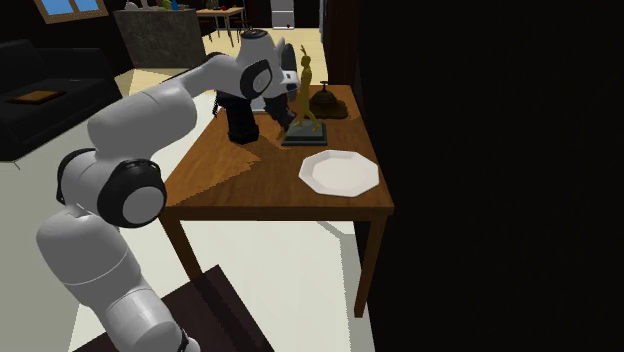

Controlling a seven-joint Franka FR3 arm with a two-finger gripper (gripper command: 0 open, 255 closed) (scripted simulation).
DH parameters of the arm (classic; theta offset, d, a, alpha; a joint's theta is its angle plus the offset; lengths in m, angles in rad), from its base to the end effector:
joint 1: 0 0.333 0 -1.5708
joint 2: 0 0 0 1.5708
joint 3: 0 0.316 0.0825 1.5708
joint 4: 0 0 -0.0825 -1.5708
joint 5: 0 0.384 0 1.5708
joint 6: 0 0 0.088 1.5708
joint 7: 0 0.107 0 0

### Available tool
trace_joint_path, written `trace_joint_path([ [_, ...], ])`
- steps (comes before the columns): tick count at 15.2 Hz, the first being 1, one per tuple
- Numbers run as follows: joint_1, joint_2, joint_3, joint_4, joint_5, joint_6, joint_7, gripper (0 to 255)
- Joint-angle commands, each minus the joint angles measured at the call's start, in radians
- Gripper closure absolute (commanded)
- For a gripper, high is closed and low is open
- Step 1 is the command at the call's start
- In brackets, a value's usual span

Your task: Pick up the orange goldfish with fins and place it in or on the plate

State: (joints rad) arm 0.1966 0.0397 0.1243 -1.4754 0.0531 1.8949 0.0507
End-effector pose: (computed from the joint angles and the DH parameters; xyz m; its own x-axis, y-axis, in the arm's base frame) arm 0.5640 0.1897 0.6828 0.9021 0.2267 0.3671 0.2722 -0.9592 -0.0766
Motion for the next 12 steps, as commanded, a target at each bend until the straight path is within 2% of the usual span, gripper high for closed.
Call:
trace_joint_path([
  [1,-0.019,0.005,-0.017,0.015,0.014,-0.013,-0.037,255],
  [7,-0.095,0.027,-0.082,0.063,0.068,-0.052,-0.181,255],
  [12,-0.162,0.079,-0.132,0.147,0.112,-0.101,-0.294,255],
])
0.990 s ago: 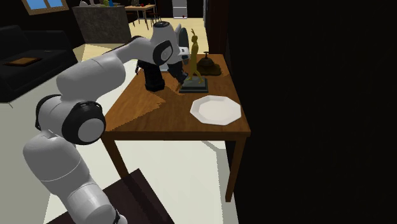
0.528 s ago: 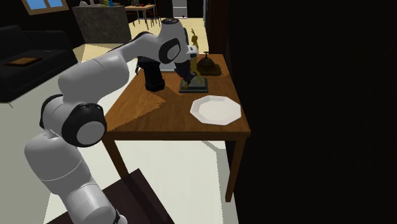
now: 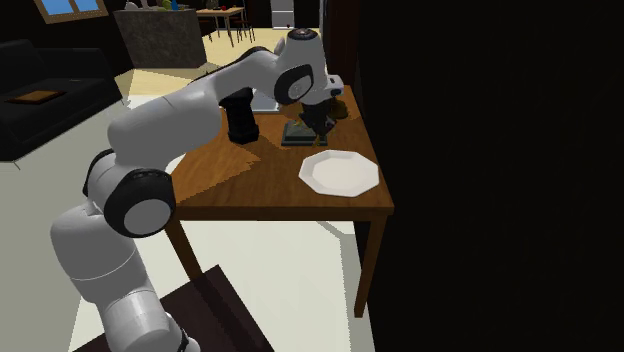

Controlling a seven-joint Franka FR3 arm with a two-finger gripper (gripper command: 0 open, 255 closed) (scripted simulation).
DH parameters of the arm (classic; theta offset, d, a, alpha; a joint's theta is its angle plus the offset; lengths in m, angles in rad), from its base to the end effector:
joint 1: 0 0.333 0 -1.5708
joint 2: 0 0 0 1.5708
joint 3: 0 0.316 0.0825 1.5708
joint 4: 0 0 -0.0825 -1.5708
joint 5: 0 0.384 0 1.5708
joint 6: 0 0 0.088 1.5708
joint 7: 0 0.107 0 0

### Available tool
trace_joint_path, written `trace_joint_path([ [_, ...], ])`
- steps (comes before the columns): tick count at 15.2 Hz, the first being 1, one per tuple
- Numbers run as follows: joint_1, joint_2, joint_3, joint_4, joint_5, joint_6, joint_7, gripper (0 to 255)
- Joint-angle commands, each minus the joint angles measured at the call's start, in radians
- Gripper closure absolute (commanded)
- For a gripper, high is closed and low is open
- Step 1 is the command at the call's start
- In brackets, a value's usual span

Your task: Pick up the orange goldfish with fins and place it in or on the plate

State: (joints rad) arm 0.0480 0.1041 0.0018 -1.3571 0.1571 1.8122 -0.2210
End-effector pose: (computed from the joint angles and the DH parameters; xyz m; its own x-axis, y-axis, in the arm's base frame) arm 0.6055 0.0431 0.6935 0.9027 0.2251 0.3667 0.2707 -0.9596 -0.0772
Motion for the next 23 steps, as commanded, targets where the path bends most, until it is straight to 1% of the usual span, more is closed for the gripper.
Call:
trace_joint_path([
  [1,-0.027,0.029,-0.019,0.051,0.017,-0.03,-0.044,255],
  [5,-0.088,0.103,-0.055,0.167,0.056,-0.089,-0.129,255],
  [11,-0.084,0.058,-0.053,0.022,0.056,0.011,-0.146,255],
  [21,-0.079,0.016,-0.05,-0.181,0.063,0.169,-0.174,255],
  [23,-0.079,0.016,-0.05,-0.181,0.063,0.169,-0.174,255],
])
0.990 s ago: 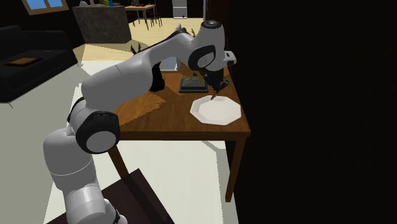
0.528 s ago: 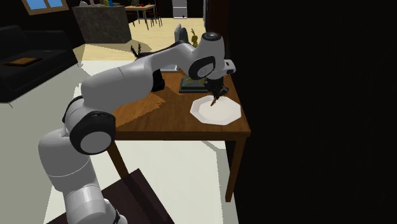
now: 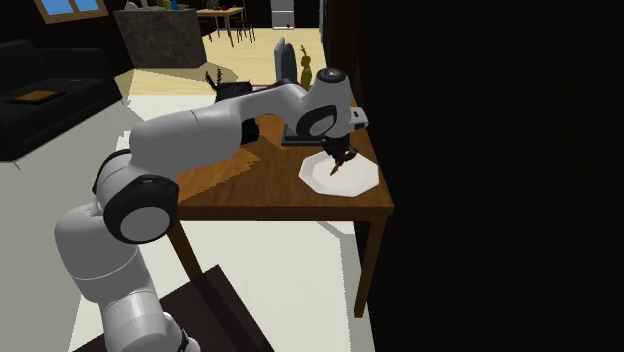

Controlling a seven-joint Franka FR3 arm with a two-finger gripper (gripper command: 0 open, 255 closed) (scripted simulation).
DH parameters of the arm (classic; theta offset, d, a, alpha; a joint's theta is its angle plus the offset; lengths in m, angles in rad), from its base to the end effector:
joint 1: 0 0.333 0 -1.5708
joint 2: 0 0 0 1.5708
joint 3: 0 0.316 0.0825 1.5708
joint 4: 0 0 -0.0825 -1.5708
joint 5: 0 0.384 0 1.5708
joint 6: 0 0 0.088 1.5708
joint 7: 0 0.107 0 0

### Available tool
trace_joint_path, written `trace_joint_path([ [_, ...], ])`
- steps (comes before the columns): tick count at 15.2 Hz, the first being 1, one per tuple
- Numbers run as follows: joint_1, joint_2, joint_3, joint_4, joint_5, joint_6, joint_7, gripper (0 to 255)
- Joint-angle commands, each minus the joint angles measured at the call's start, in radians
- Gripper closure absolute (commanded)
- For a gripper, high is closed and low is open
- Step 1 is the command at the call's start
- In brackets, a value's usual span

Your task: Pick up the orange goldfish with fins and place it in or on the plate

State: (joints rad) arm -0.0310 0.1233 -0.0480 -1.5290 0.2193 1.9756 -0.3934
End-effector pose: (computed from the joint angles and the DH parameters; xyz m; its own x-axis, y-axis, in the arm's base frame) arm 0.6270 -0.0338 0.6154 0.9024 0.2270 0.3662 0.2723 -0.9592 -0.0765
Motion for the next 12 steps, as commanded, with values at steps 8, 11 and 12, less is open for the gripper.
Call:
trace_joint_path([
  [8,0.0,-0.003,0.0,-0.009,0.001,0.005,-0.002,0],
  [11,0.0,-0.003,0.0,-0.009,0.001,0.005,-0.002,0],
  [12,0.0,-0.003,0.0,-0.009,0.001,0.005,-0.002,0],
])
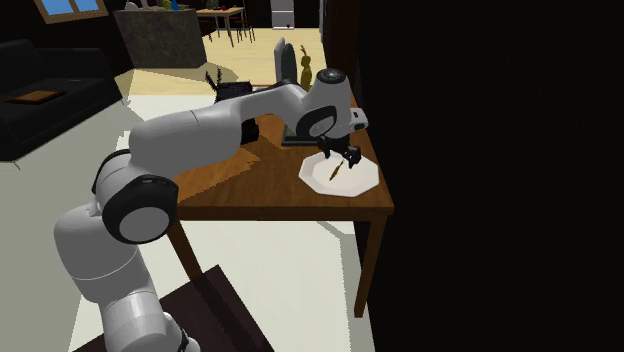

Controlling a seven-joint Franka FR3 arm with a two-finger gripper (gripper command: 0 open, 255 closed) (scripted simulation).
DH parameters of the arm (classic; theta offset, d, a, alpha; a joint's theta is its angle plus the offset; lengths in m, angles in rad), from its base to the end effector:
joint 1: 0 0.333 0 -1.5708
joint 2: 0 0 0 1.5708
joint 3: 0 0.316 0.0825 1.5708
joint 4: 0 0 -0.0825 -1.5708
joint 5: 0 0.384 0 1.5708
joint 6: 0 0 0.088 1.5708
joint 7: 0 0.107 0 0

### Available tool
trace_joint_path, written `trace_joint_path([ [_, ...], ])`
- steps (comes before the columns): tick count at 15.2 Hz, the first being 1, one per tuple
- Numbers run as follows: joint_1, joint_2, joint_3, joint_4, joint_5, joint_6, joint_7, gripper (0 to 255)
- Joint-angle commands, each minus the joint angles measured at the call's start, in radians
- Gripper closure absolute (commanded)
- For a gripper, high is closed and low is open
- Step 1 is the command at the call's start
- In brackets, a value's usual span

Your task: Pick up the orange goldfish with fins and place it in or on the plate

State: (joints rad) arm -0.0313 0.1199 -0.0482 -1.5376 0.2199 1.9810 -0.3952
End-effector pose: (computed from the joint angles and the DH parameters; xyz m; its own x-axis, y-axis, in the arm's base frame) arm 0.6262 -0.0343 0.6138 0.9023 0.2269 0.3666 0.2723 -0.9592 -0.0764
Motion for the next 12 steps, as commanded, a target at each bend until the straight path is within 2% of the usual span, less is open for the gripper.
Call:
trace_joint_path([
  [1,-0.003,-0.009,-0.002,0.02,-0.001,-0.029,0.001,0],
  [4,-0.012,-0.026,-0.009,0.085,-0.003,-0.113,0.004,0],
  [12,-0.012,-0.026,-0.009,0.085,-0.003,-0.113,0.004,0],
])
